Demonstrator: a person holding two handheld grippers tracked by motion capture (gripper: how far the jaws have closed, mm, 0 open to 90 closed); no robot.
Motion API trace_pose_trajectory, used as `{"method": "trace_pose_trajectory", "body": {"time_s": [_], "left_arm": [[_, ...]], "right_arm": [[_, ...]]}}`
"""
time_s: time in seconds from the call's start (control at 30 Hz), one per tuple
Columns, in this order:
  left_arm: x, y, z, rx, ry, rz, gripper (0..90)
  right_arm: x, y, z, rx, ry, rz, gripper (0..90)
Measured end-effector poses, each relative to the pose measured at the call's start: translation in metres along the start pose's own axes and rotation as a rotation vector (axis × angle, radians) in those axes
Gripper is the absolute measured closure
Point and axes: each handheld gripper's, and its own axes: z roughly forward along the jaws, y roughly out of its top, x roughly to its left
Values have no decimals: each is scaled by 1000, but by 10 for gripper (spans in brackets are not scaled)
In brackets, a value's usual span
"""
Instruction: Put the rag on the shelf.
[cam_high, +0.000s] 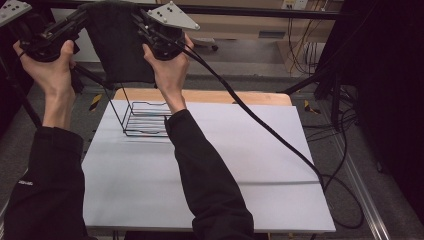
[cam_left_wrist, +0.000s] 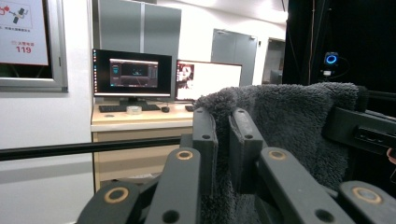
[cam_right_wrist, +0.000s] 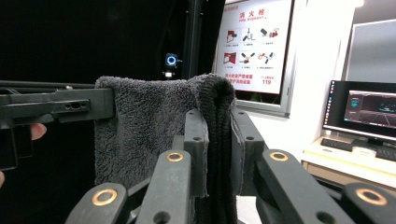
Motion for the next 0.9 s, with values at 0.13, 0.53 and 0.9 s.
{"method": "trace_pose_trajectory", "body": {"time_s": [0.13,0.53,0.9], "left_arm": [[5,-1,6,-7,12,-6,823],[15,-12,28,-3,17,-4,823],[19,-14,25,-22,21,-18,822]], "right_arm": [[-4,-1,5,2,-4,-8,795],[-18,-9,18,28,-11,-21,795],[-20,-7,23,55,2,-32,795]]}}
